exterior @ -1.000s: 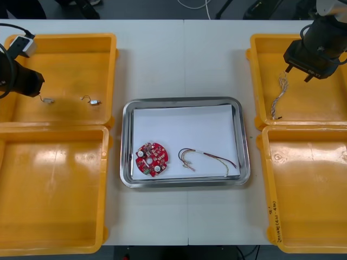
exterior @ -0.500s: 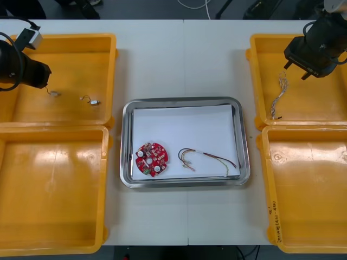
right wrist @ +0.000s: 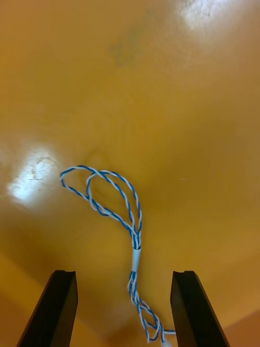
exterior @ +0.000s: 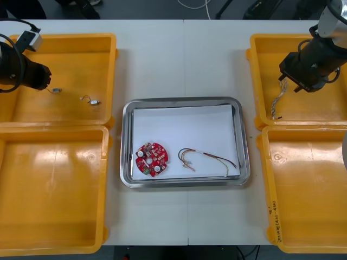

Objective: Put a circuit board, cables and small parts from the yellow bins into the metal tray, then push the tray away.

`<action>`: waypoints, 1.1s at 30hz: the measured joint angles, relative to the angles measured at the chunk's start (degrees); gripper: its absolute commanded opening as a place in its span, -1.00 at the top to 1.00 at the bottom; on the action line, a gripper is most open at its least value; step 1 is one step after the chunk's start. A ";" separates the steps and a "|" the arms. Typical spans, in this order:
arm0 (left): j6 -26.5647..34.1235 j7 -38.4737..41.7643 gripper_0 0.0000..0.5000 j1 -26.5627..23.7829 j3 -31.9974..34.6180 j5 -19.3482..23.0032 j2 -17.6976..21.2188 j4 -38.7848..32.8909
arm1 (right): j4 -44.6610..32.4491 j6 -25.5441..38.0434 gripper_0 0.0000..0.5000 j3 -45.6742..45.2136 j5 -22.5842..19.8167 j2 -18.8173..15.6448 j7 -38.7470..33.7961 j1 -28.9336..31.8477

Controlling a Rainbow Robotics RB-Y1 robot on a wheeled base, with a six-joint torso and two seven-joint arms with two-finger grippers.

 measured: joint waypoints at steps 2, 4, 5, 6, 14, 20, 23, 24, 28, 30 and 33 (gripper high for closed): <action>0.05 0.00 -1.00 0.00 0.00 -0.01 0.00 0.00 | 0.00 -0.58 -1.00 0.00 -0.04 0.08 0.00 0.78; 0.32 0.00 -1.00 0.00 0.00 -0.02 0.00 0.01 | 0.00 -1.19 -1.00 0.00 -0.05 0.16 0.00 1.43; 0.51 0.00 -1.00 0.00 0.00 -0.02 0.00 0.01 | 0.00 -1.44 -1.00 0.00 -0.06 0.22 0.00 1.70; 0.68 0.00 -1.00 0.00 0.00 -0.02 0.00 0.01 | 0.00 -1.60 -1.00 0.00 -0.11 0.26 0.00 1.92; 1.90 -0.06 -1.00 0.00 0.00 0.41 0.02 0.01 | 0.01 -2.01 -1.00 0.00 -0.67 0.72 -0.01 2.43; 3.23 -0.97 -1.00 -0.04 0.00 1.28 0.13 0.01 | 0.01 -2.07 -1.00 0.00 -0.67 0.83 -0.08 2.43; 4.30 -5.26 -1.00 -0.12 0.00 1.48 0.17 0.01 | 0.01 -2.07 -1.00 0.00 -0.67 0.83 -0.09 2.43; 4.52 -7.14 -1.00 -0.14 0.00 1.61 0.19 0.01 | 0.01 -2.07 -1.00 0.00 -0.67 0.83 -0.09 2.43; 5.06 -16.54 -1.00 -0.27 0.00 2.43 0.36 0.01 | 0.02 -2.07 -1.00 0.00 -0.67 0.83 -0.09 2.43; 5.50 -19.71 -1.00 -0.39 0.00 2.90 0.42 0.01 | 0.02 -2.07 -1.00 0.00 -0.67 0.83 -0.09 2.43; 6.51 -20.51 -1.00 -0.72 -0.01 3.63 0.59 0.01 | 0.32 -2.20 -1.00 0.00 -0.67 0.84 -0.09 2.44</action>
